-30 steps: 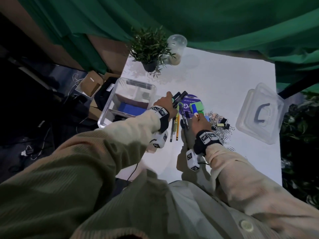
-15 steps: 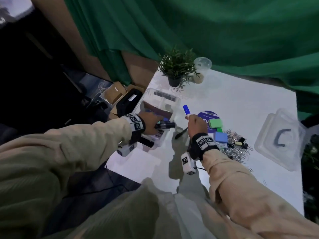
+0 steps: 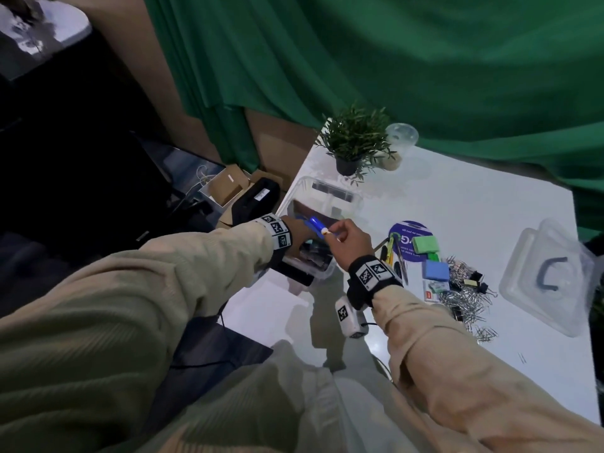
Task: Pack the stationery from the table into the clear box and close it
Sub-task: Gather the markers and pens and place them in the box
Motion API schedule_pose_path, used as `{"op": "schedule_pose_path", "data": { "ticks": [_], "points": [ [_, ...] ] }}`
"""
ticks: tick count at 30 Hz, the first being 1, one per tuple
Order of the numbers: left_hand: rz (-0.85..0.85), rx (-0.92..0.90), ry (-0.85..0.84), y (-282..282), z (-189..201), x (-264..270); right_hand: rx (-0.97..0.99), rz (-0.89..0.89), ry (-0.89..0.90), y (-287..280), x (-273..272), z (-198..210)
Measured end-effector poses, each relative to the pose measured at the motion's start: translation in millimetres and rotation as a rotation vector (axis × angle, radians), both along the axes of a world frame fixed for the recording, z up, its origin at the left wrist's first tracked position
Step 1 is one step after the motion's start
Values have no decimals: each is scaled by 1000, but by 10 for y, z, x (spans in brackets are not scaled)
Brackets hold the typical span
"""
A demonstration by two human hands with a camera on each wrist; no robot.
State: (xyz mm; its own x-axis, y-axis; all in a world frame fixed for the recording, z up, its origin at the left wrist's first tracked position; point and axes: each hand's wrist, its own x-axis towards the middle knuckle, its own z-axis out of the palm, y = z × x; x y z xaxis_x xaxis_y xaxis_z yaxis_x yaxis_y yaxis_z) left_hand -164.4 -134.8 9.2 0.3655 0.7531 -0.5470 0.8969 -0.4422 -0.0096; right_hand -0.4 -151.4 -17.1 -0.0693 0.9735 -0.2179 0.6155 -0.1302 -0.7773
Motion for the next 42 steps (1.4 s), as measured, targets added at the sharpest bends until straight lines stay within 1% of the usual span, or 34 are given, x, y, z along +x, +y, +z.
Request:
{"op": "schedule_pose_path", "data": {
  "ticks": [4, 8, 11, 13, 16, 18, 20, 21, 22, 23, 24, 26, 27, 29, 31, 32, 34, 36, 39, 42],
  "points": [
    [-11, -11, -76, 23, -55, -68, -29, 5, -31, -17, -23, 5],
    [19, -51, -102, 62, -57, -149, -108, -19, -176, -17, -11, 65],
    [93, -84, -118, 116, -21, -232, -122, -12, -267, -43, -10, 94],
    [146, -51, -124, 157, 21, -306, -105, 16, -310, -67, -29, 123],
    [253, 93, -120, 206, 98, -417, -36, 91, -353, -106, -89, 151],
    [333, 183, -143, 228, 126, -467, 24, 162, -338, -139, -140, 133],
    [406, 263, -189, 231, 98, -504, 78, 311, -316, -169, -177, 68],
    [435, 285, -202, 228, 67, -512, 108, 388, -336, -182, -178, 31],
    [458, 294, -199, 219, 24, -515, 132, 427, -347, -193, -165, -8],
    [488, 281, -176, 214, -17, -510, 162, 411, -328, -202, -132, -50],
    [528, 260, -160, 205, -48, -494, 191, 348, -272, -208, -79, -89],
    [622, 193, -139, 214, -105, -460, 210, 144, -139, -208, 93, -167],
    [654, 158, -130, 217, -113, -434, 201, 42, -111, -193, 212, -226],
    [669, 117, -122, 234, -119, -386, 125, -131, -130, -152, 507, -362],
    [676, 89, -129, 246, -123, -320, -27, -280, -234, -133, 832, -535],
    [684, 75, -141, 242, -131, -279, -97, -323, -294, -151, 984, -610],
    [678, 66, -136, 242, -156, -187, -174, -350, -386, -229, 1239, -715],
    [643, 68, -109, 253, -175, -91, -184, -353, -427, -317, 1430, -756],
    [627, 67, -73, 282, -147, 46, -223, -355, -457, -402, 1635, -813],
    [646, 51, -55, 295, -108, 140, -355, -310, -440, -414, 1716, -844]
  ]
}}
